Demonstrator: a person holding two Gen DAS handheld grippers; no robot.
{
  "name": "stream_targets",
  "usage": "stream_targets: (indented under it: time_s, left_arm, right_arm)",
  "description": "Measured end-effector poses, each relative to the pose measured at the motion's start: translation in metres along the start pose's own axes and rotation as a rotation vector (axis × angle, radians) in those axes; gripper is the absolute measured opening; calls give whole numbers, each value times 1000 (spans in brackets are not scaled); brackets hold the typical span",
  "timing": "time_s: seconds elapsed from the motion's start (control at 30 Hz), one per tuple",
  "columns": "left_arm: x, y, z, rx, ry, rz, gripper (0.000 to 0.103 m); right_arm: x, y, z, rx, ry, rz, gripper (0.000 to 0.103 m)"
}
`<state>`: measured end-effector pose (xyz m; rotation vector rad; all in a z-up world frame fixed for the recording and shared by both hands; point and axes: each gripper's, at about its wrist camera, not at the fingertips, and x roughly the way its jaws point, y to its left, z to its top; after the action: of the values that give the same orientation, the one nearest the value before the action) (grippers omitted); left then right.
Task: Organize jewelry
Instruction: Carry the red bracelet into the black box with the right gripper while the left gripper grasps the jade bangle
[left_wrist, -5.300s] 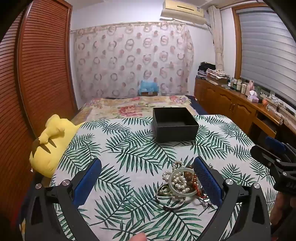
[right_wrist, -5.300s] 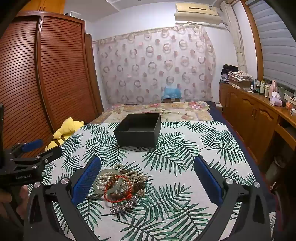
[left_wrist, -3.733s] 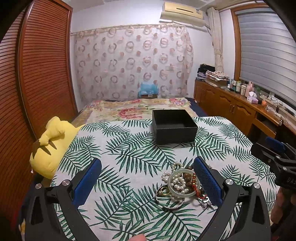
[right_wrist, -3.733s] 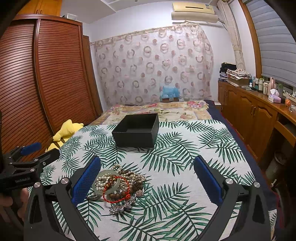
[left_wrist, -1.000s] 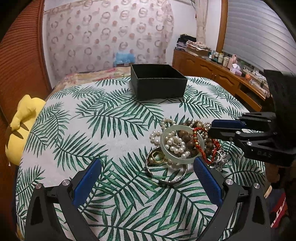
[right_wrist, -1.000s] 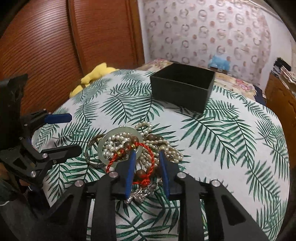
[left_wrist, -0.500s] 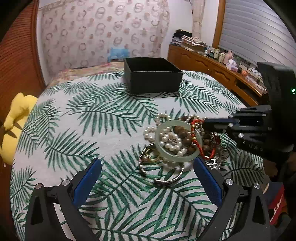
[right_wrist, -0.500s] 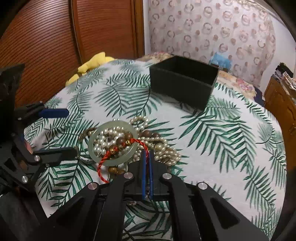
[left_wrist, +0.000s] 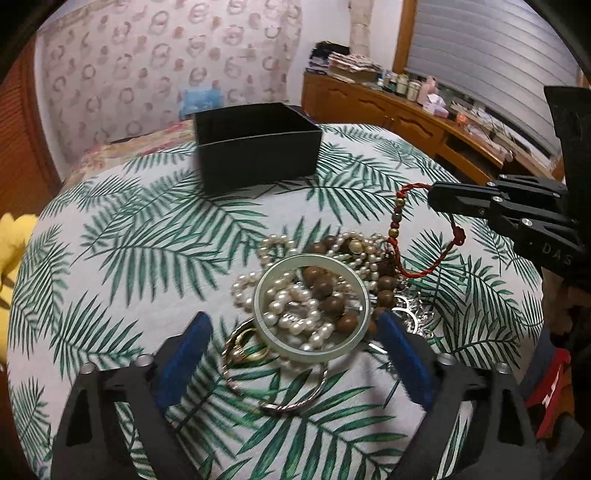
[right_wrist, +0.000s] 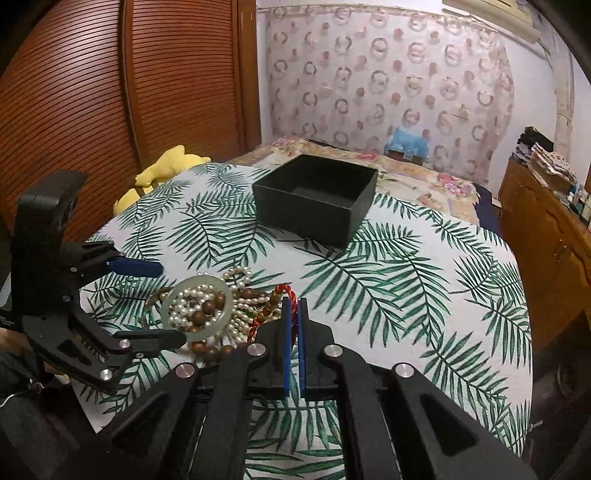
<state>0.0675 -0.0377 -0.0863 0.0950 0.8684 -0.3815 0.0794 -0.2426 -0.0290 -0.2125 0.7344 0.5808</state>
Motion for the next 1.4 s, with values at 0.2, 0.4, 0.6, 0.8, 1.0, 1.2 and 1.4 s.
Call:
stream_targets:
  time_s: [0.2, 0.4, 0.6, 0.8, 1.0, 1.2, 1.4]
  left_arm:
    - [9, -8, 6, 49, 20, 19, 78]
    - [15, -10, 10, 77, 28, 34, 78]
    - [13, -14, 9, 100, 17, 24, 69]
    - [0, -9, 14, 79, -37, 19, 69]
    - [-13, 2, 29, 56, -95, 26, 69]
    - [-11, 24, 48, 19, -118, 40, 69]
    - [-6, 43, 65, -6, -132, 59, 69]
  right_arm:
    - [1, -3, -3, 10, -2, 2, 4]
    - [1, -6, -5, 17, -1, 4, 4]
    - [0, -5, -6, 9, -2, 4, 4]
    - [0, -7, 3, 13, -24, 5, 4]
    - [7, -12, 32, -3, -63, -5, 4]
    - [28, -27, 75, 22, -92, -23, 4]
    - [56, -40, 110, 37, -100, -42, 4]
